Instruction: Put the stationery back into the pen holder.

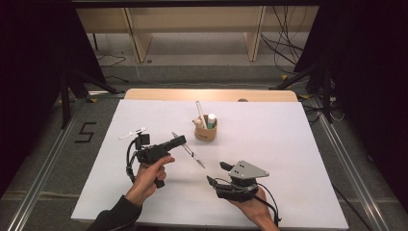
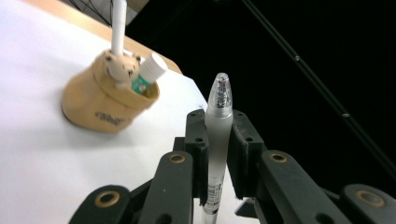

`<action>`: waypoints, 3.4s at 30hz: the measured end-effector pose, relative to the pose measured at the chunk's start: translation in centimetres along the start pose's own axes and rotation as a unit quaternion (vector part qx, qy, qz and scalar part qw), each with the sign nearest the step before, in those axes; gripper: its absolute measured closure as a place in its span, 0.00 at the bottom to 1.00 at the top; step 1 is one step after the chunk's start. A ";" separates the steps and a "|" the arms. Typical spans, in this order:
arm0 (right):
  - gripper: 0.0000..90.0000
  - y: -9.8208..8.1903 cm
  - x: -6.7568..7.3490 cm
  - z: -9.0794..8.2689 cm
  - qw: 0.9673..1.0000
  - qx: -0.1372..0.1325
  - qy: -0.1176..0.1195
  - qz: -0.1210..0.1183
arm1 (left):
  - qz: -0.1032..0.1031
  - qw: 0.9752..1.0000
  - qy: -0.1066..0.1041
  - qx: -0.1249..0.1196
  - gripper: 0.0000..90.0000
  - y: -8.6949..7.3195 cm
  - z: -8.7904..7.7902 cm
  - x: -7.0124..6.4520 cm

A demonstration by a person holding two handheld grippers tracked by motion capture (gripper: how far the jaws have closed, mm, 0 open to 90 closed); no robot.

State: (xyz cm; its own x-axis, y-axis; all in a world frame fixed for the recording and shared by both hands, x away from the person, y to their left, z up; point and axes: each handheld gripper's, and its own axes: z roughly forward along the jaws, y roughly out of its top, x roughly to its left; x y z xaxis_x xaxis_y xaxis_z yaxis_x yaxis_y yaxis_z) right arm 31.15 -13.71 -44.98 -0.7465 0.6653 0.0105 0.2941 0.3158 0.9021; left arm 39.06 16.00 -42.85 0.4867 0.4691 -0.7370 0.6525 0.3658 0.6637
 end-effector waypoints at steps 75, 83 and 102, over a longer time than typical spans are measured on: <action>0.28 -2.8 -1.3 -4.3 0.998 0.004 -0.012 0.060 | 0.197 0.969 0.146 -0.004 0.88 9.8 12.1 -0.4; 0.28 -2.9 -1.2 -4.2 0.998 0.007 -0.008 0.058 | 0.200 0.968 0.152 0.006 0.88 9.7 13.0 -0.3; 0.28 -3.0 -1.2 -4.2 0.998 0.008 -0.005 0.057 | 0.215 0.959 0.176 0.044 0.87 9.4 14.7 0.0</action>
State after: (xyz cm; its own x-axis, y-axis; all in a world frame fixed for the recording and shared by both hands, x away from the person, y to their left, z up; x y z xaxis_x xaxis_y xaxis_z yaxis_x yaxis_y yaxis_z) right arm 28.66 -18.29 -45.87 -0.7019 0.7040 0.1084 0.3868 0.2490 0.8879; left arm 53.74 7.59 -38.46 0.5057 0.8098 -0.2974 0.4893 0.0146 0.8720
